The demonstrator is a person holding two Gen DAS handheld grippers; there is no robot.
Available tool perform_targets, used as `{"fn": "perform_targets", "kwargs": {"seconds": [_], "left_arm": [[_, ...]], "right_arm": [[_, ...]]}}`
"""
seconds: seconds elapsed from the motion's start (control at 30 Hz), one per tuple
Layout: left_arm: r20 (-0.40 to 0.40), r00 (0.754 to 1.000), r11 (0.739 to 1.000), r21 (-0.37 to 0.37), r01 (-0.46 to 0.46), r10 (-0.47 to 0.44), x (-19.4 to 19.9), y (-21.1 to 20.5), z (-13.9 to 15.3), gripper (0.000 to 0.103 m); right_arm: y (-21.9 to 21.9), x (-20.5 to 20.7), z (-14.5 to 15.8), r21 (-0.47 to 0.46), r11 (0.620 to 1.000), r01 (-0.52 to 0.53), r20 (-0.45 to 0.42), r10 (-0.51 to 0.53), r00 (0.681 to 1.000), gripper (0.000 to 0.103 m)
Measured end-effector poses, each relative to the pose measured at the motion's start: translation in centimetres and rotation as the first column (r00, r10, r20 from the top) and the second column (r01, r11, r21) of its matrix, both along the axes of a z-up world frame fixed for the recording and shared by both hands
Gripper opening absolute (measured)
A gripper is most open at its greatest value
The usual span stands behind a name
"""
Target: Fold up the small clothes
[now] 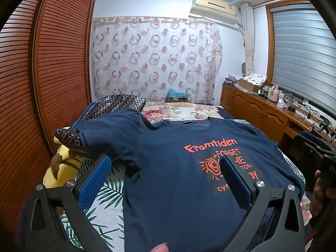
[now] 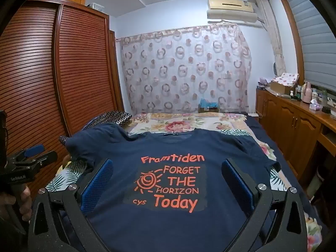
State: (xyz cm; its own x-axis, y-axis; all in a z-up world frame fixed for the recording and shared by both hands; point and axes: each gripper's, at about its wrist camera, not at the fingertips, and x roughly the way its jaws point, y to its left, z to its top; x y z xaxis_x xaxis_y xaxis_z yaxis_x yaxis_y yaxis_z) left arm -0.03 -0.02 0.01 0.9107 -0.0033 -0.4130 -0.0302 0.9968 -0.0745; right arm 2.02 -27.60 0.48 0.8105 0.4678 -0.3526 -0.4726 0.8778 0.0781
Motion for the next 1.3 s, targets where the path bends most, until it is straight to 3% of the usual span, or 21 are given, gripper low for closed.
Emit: {"fn": "perform_targets", "kwargs": {"seconds": [1.3], "left_arm": [[0.039,0.999,0.999,0.038,0.013,-0.014,-0.9,-0.6,1.7,0.103]], "right_arm": [[0.1,-0.2,0.1,0.010,1.000,-0.003,0.006,0.003,1.000,0.103]]}}
